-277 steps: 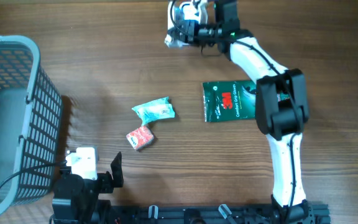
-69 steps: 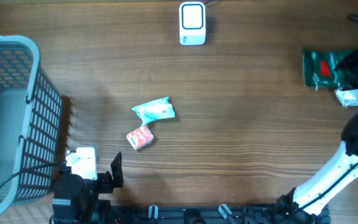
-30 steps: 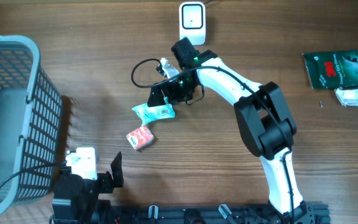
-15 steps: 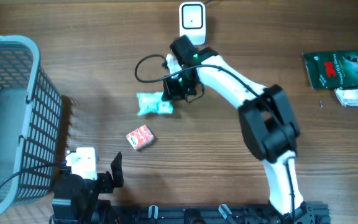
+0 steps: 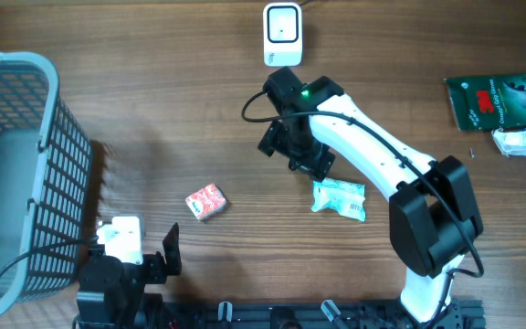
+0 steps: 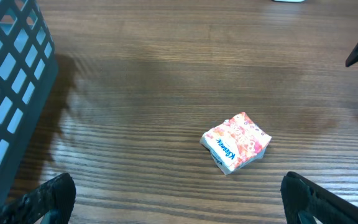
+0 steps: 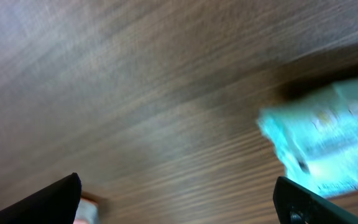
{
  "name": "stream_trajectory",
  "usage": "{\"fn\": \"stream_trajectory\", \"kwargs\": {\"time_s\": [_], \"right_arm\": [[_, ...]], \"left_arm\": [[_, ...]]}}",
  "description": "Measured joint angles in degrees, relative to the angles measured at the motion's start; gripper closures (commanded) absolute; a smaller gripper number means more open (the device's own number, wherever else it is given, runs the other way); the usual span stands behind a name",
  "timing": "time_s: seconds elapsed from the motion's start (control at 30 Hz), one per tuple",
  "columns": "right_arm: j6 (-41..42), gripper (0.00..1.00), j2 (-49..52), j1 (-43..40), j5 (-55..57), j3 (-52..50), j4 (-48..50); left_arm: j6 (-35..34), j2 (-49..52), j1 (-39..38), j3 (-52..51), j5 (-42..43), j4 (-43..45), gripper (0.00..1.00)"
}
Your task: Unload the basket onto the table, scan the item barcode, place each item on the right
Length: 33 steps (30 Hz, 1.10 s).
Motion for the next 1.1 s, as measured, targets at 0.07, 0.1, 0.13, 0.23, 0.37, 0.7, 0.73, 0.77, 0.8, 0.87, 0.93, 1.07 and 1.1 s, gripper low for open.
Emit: {"fn": "stream_trajectory", "kwargs": {"time_s": [0.07, 0.1, 0.13, 0.23, 0.37, 0.7, 0.73, 0.77, 0.8, 0.87, 0.93, 1.07, 1.1], "right_arm": [[-5.2, 0.01, -0.3, -0.1, 0.5, 0.0, -1.1], [-10.8, 0.01, -1.1, -0.3, 0.7, 0.0, -1.7], [-13.6, 0.09, -1.7, -0.4, 0.8, 0.0, -3.2], [-17.9, 0.43, -3.7, -0.6, 2.1, 0.0, -13.0], [-14.0, 0.13, -3.9, -0.6, 7.2, -2.1, -17.4], [-15.4, 0.96, -4.1, -0.6, 13.2, -17.1, -0.2], [-15.4, 0.96, -4.1, -0.6, 13.3, -18.6, 1.5], [-15.4, 0.96, -4.6, -0.6, 13.5, -20.5, 4.8], [-15.4, 0.96, -5.4, -0.6, 13.5, -22.3, 7.1], [-16.1, 0.96, -7.5, -0.6, 13.1, -24.9, 10.1], [-17.5, 0.96, -7.6, -0.6, 12.8, -24.5, 9.6], [-21.9, 0.96, -7.4, -0.3, 8.0, -15.4, 8.9], [-24.7, 0.95, -7.4, -0.3, 4.2, -11.6, 12.2]], "left_arm": [[0.0, 0.0, 0.0, 0.0, 0.0, 0.0, 0.0], [0.0, 0.0, 0.0, 0.0, 0.0, 0.0, 0.0], [0.0, 0.0, 0.0, 0.0, 0.0, 0.0, 0.0], [0.0, 0.0, 0.0, 0.0, 0.0, 0.0, 0.0], [0.0, 0.0, 0.0, 0.0, 0.0, 0.0, 0.0], [0.0, 0.0, 0.0, 0.0, 0.0, 0.0, 0.0], [0.0, 0.0, 0.0, 0.0, 0.0, 0.0, 0.0], [0.0, 0.0, 0.0, 0.0, 0.0, 0.0, 0.0], [0.0, 0.0, 0.0, 0.0, 0.0, 0.0, 0.0], [0.0, 0.0, 0.0, 0.0, 0.0, 0.0, 0.0], [0.0, 0.0, 0.0, 0.0, 0.0, 0.0, 0.0], [0.0, 0.0, 0.0, 0.0, 0.0, 0.0, 0.0], [0.0, 0.0, 0.0, 0.0, 0.0, 0.0, 0.0]]}}
